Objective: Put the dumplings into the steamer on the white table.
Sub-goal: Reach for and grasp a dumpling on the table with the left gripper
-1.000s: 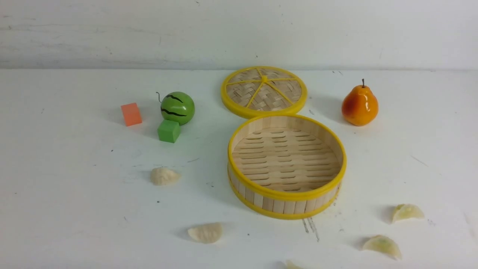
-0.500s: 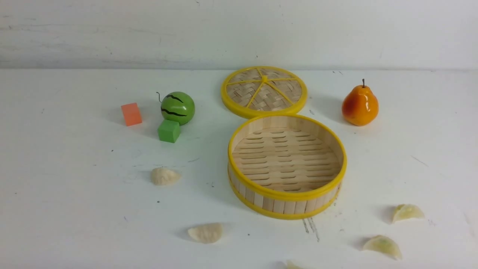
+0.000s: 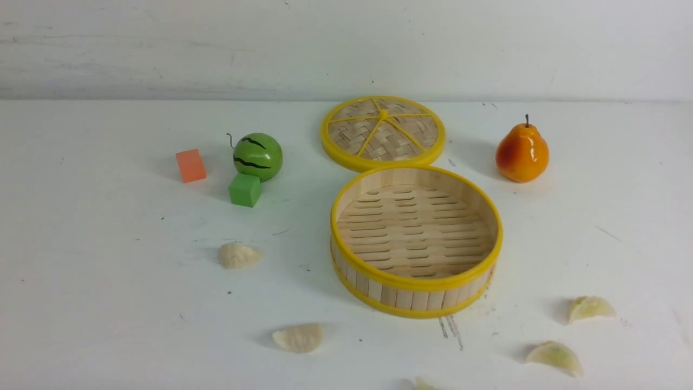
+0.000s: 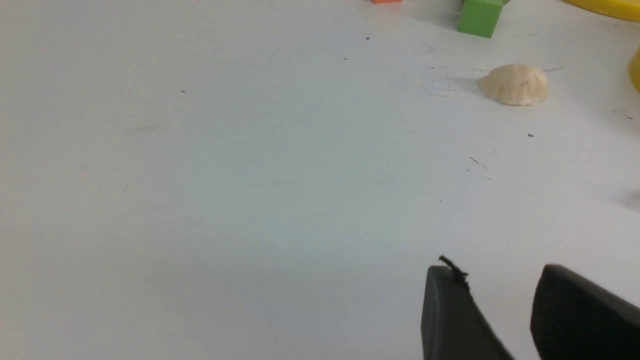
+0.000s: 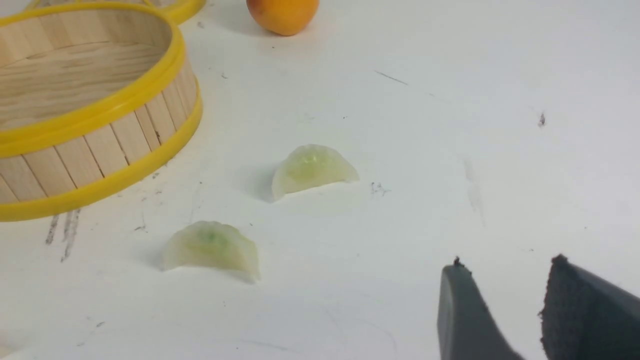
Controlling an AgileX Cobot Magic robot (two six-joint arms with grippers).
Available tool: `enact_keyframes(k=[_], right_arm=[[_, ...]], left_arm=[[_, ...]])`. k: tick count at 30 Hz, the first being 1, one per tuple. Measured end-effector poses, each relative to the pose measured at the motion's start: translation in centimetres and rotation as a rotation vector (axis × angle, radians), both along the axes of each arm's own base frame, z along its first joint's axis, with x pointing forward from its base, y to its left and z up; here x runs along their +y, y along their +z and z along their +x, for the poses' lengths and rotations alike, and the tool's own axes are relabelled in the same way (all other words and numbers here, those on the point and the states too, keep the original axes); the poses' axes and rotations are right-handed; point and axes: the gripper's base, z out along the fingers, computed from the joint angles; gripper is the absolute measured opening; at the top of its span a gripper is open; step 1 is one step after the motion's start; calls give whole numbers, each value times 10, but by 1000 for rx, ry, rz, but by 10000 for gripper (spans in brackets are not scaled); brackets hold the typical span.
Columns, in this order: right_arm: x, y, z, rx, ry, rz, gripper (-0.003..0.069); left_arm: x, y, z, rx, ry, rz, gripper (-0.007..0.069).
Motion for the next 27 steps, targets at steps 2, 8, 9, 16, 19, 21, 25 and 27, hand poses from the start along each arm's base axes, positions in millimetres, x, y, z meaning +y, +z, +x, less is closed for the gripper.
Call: enact_keyframes(k=[2,8,9,16,19,21,25,27], right_arm=[[0,0,0,0,0,1,240],[3,0,0,-7,7,103,240],[5,0,0,-10,7,156,240],[23,10,1,-32,-33,1145,240],[23,13,2,-53,-28,1229,240],[23,14,2,-75,-15,1162,240],[21,15,3,-114,1,1060,240],[20,16,3,-122,4,1053,240]], left_arm=[[0,0,0,0,0,0,239],[-3,7,2,-75,17,-186,239],[-5,10,2,-99,33,-343,239],[-1,34,4,-248,207,-1617,239],[9,37,4,-362,268,-1685,239],[14,38,3,-411,298,-1669,239],[13,37,3,-393,308,-1718,239],[7,36,4,-328,269,-1720,239]])
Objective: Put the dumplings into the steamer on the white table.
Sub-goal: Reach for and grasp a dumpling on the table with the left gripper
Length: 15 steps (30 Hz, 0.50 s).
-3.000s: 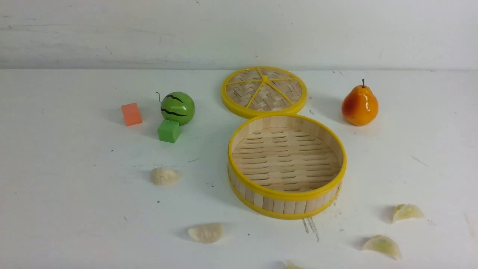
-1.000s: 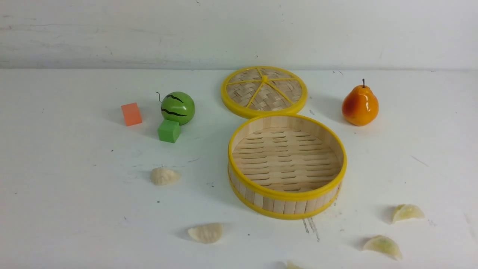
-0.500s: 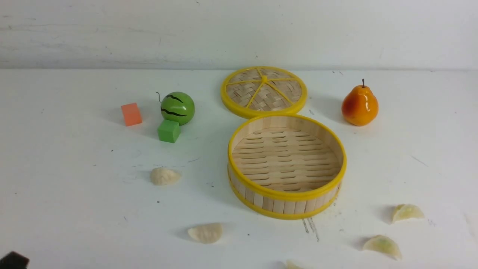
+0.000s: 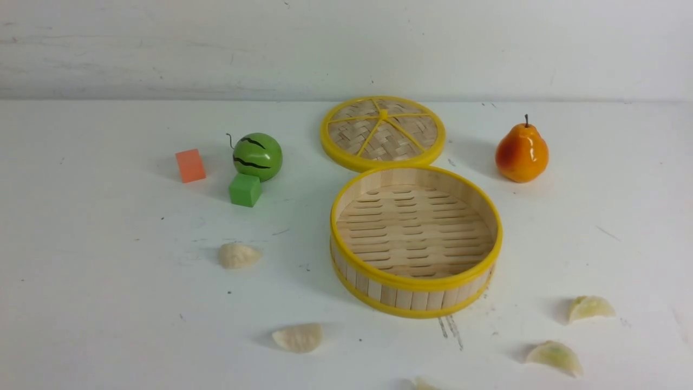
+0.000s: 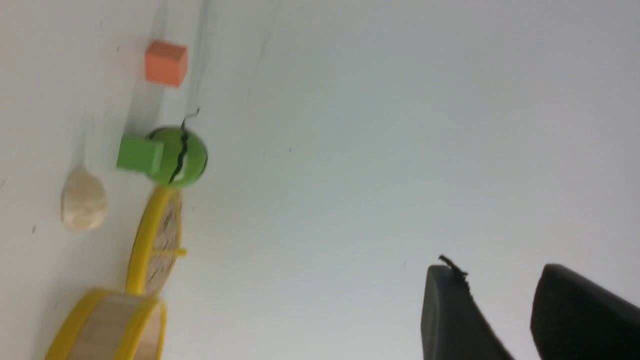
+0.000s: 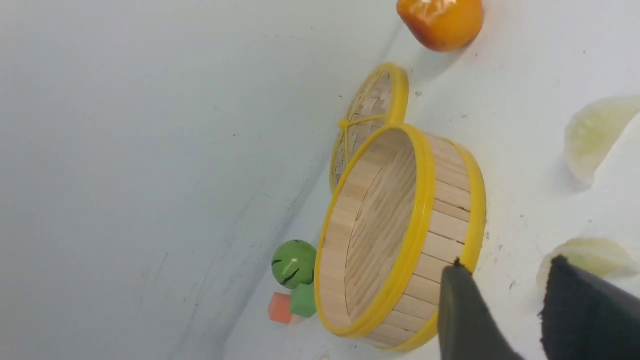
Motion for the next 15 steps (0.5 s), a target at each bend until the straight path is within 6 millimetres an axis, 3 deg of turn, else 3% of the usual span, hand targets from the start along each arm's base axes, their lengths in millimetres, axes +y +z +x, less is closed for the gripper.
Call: enact_keyframes(k=[3,5,9,13,15], right_arm=[[0,0,0,-5,4,-23,240],[1,7,-1,-34,14,-87,240],[-1,46,-7,-190,-10,-282,197],[-4,80,-5,-262,-46,-485,76],[-4,100,9,-236,-35,-626,0]], left_arm=[[-8,-1,0,14,-89,51,239],[-15,9,-2,-8,-155,170,239],[-16,37,-8,-93,-133,395,225],[-18,61,-15,-168,-97,602,129],[-22,80,-21,-225,-99,774,15]])
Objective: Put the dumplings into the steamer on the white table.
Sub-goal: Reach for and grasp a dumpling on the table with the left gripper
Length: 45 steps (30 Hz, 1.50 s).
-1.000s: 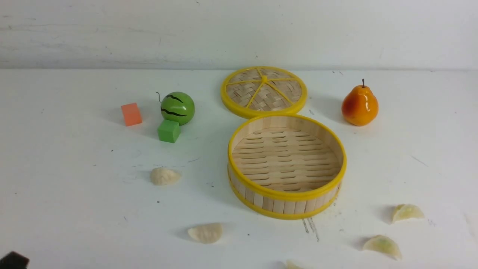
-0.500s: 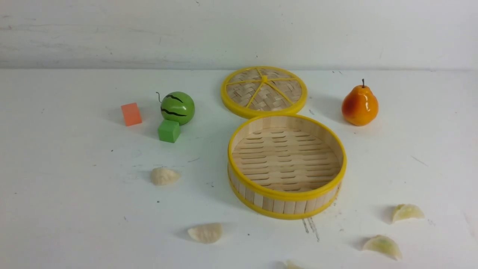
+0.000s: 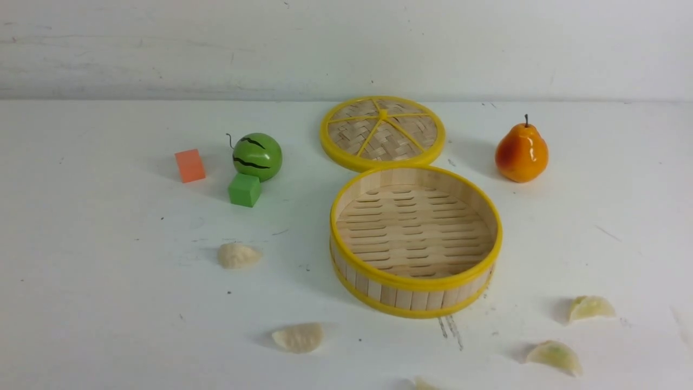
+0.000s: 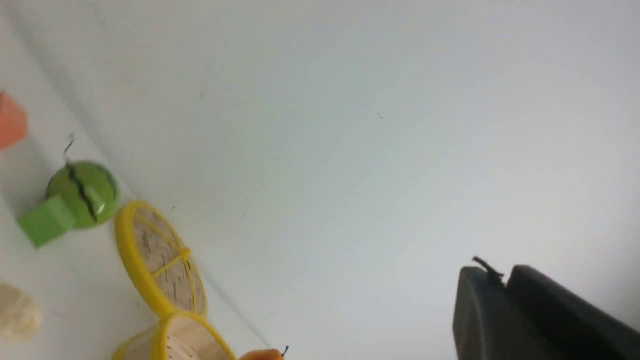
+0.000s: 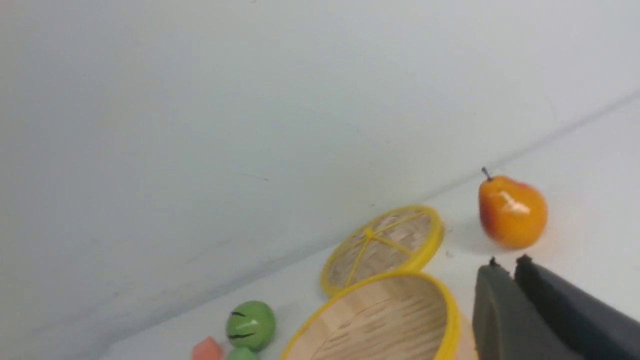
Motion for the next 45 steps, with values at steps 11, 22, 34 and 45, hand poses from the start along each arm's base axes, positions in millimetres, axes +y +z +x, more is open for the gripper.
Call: enact_keyframes(k=[11,22,34,45], right_arm=[[24,54,93,330,368,-345,-20],[55,57,113,436,669,-416,-15],[56,58,113,423,672,-424,-7],[56,58,113,421,671,-426,-2]], left_arm=[[-27,75,56,277,-290,648,-14],[-33,59,166,855,-556,1116,-14],[-74,9,269,1105,-627,1107,16],[-90,-23,338,1187,-625,1116,422]])
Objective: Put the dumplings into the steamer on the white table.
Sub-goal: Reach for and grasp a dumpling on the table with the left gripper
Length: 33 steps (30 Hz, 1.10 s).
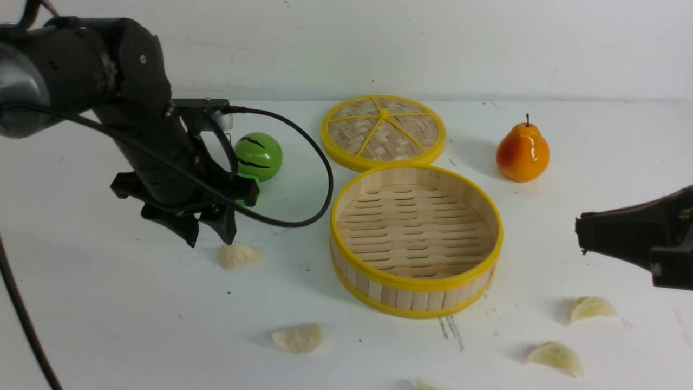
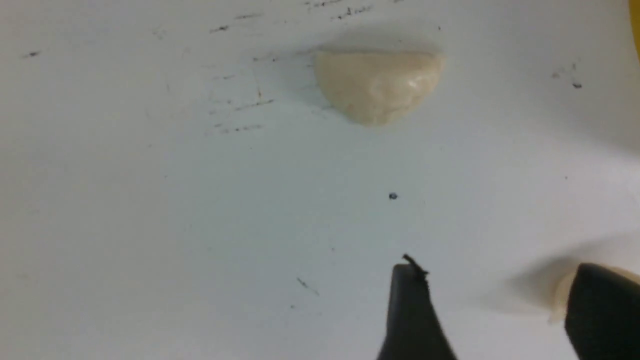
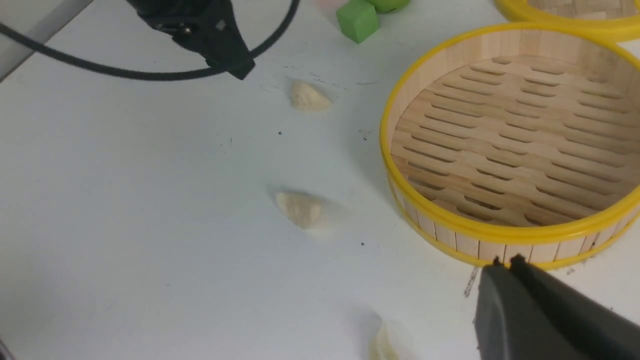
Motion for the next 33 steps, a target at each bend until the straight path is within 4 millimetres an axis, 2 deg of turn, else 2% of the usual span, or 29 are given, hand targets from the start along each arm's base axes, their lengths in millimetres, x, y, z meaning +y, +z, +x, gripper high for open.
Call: enact_keyframes(k=[2,6,9,10,17,20,26,33], right_arm=[[0,0,0,-1,-1,0,-2],[0,0,0,-1,-1,1,-1],[0,0,0,-1,-1,1,1],[0,0,0,-1,-1,1,2],[-1,-1,0,-3,0,-13,3],[-1,-1,0,-3,0,-15,6],[-1,-1,0,-3,2,-17,11],[-1,-1,0,-4,1,-17,18]], left_arm=[[-2,-8,9,18,42,-7,478],[-5,-26,28,30,168,-18,515],[-7,-39,41,16,248,-24,517],[-7,-50,47,13,279,-25,517],[-10,-81,60,32,352,-35,498],[-11,-85,60,48,369,-43,481],[-11,-85,56,95,371,-31,386],[-11,-85,53,119,275,4,384]])
